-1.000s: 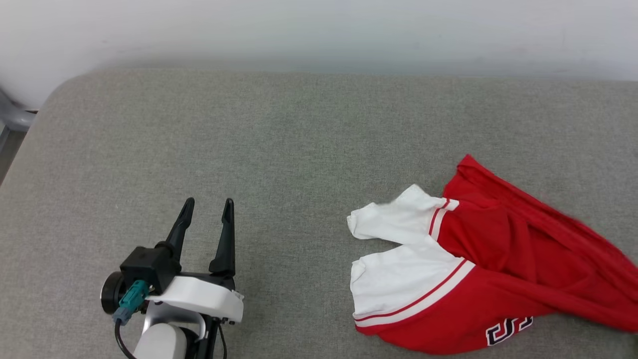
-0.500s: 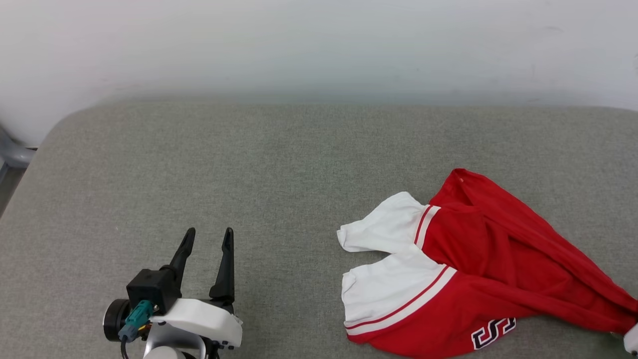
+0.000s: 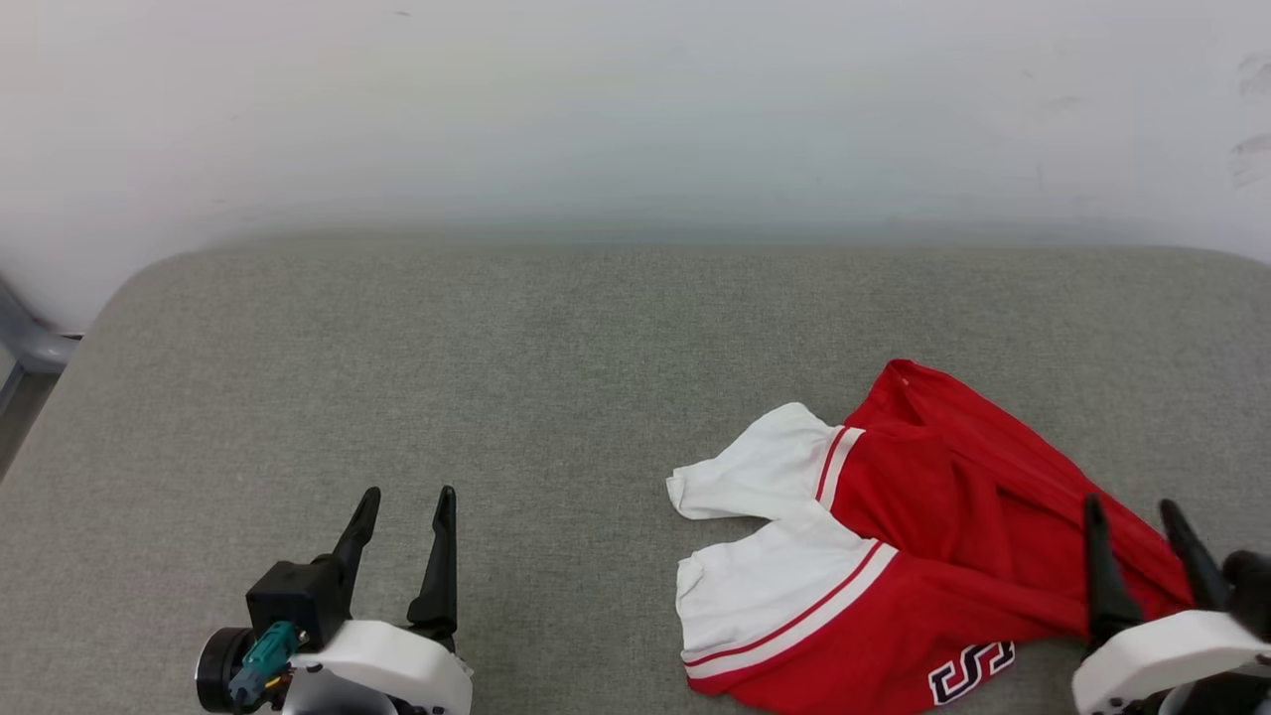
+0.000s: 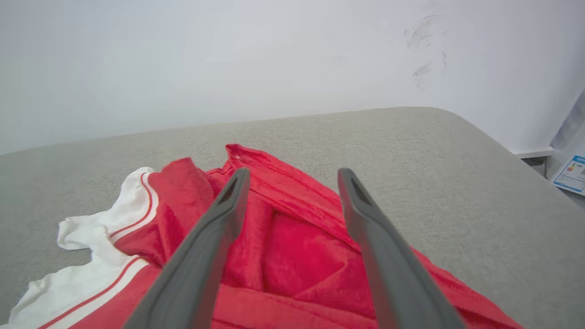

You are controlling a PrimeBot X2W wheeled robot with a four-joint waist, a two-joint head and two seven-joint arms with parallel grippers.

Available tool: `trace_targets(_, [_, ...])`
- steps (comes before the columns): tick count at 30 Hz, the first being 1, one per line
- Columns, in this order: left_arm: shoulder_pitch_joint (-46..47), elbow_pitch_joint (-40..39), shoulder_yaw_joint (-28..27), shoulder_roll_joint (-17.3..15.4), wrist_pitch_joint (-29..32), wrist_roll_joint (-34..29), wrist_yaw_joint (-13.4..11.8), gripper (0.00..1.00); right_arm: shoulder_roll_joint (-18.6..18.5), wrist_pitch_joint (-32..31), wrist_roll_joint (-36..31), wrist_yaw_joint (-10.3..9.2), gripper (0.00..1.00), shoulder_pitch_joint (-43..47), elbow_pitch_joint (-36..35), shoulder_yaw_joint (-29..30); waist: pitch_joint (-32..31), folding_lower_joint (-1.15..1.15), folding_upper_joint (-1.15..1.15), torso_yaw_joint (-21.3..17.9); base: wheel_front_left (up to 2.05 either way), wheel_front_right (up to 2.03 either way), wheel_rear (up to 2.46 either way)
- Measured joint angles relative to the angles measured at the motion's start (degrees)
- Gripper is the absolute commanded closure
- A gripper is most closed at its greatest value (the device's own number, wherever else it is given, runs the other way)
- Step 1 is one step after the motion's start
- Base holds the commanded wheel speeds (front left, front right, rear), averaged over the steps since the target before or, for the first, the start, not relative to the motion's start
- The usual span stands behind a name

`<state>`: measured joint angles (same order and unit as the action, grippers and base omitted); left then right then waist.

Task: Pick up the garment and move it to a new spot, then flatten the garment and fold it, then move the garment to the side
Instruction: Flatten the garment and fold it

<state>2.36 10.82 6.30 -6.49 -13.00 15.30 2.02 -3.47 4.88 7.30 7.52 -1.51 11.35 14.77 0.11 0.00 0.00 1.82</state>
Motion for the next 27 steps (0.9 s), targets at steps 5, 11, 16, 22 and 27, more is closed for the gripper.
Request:
trace_targets(5, [-0.64,0.04,-0.05,-0.27,0.26,0.18,-0.18,0.00,0.35,-0.22,0.90,0.00,0.00,3.85,-6.66,-6.36,-0.65,0.00,0.00,-0.45,0.00,0.00,0.00])
trace_targets(11, [-0.68,0.29,0.70,-0.56,1.10,0.26,-0.07,0.00,0.46,-2.60,1.02,0.00,0.00,6.72,-13.32,-11.74,-1.15,0.00,0.00,-1.40,0.00,0.00,0.00])
trace_targets(16, [1.13,1.47,4.16,-0.82,5.79,0.56,2.03,0.00,0.49,-5.48,1.32,0.00,0.00,9.40,-18.22,-14.03,-0.85,0.00,0.00,-2.14,0.00,0.00,0.00])
trace_targets(22, [6.72,3.79,11.88,-0.83,18.27,1.94,4.65,0.00,0.51,-7.70,1.03,-0.01,0.00,10.31,-21.01,-15.49,0.46,0.00,0.00,-3.41,0.00,0.00,0.00])
trace_targets(27, [11.54,6.50,18.36,-2.31,29.77,4.46,5.32,0.00,0.49,-7.92,1.33,-0.01,0.00,10.07,-21.34,-15.45,2.19,0.00,0.00,-4.81,0.00,0.00,0.00])
